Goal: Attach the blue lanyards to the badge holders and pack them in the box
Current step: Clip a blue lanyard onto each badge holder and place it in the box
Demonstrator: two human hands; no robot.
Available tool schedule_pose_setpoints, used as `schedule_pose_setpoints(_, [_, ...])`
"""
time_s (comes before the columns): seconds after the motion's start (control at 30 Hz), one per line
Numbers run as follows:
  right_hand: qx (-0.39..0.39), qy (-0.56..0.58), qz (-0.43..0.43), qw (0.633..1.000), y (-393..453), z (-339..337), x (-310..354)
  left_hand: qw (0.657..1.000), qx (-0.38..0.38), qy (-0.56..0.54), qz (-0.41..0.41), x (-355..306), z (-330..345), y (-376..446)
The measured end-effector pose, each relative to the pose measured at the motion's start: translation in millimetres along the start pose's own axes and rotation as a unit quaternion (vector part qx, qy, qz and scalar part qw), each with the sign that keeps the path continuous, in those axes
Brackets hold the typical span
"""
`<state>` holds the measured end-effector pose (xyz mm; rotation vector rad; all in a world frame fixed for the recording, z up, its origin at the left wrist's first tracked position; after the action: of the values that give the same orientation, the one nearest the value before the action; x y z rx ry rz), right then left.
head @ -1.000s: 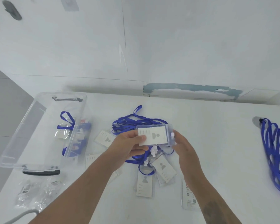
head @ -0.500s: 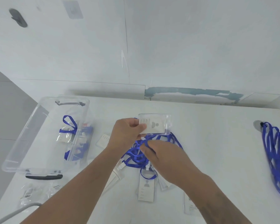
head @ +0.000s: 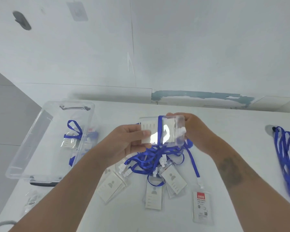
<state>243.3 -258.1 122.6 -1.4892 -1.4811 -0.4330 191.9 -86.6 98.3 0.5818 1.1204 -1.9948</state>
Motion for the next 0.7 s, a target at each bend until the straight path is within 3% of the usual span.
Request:
schedule_pose_setpoints(0.1, [0.035, 0.022, 0.052, 0.998, -11.2, 38.1, -13.0, 0.994, -0.063, -0.082, 0.032, -9.6, -5.4, 4.4])
schedule_pose_setpoints(0.17, [0.071, -0.033, 0.012, 0.997, -20.4, 66.6, -13.1, 0.984, -0.144, -0.082, 0.064, -17.2, -20.3, 6.6])
schedule_pose_setpoints(0.23, [0.087, -0.142, -0.035, 0.985, -30.8, 80.0, -8.8, 0.969, -0.225, 0.036, 0.092, -24.6, -36.4, 5.4])
schedule_pose_setpoints(0.3, [0.083, -0.217, -0.073, 0.97, -36.5, 80.5, 0.9, 0.947, -0.256, 0.163, 0.108, -29.8, -40.8, 2.7])
schedule_pose_setpoints(0.43, [0.029, -0.35, -0.123, 0.928, -36.6, 49.4, 31.3, 0.94, -0.212, 0.259, 0.064, -16.2, -38.7, 4.4])
schedule_pose_setpoints(0.53, [-0.004, -0.332, -0.128, 0.935, -30.4, 17.6, 42.6, 0.934, -0.139, 0.327, -0.024, 5.2, -36.7, 6.1])
schedule_pose_setpoints(0.6, [-0.007, -0.265, -0.122, 0.956, -25.0, 2.5, 42.6, 0.953, -0.064, 0.289, -0.07, 18.6, -26.5, 2.8])
schedule_pose_setpoints(0.7, [-0.015, -0.096, -0.081, 0.992, -19.1, -8.8, 32.4, 0.991, 0.016, 0.1, -0.086, 22.7, -6.5, -4.9])
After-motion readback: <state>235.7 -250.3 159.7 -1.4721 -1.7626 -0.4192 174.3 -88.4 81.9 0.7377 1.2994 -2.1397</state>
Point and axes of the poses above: each hand's wrist, its own y-axis towards the middle knuckle, its own z-axis out of the palm, x = y × z, the point moved 9 cm from there along y, towards the middle knuckle, and after that the axes turned 14 degrees about -y, right-handed, at the moved point
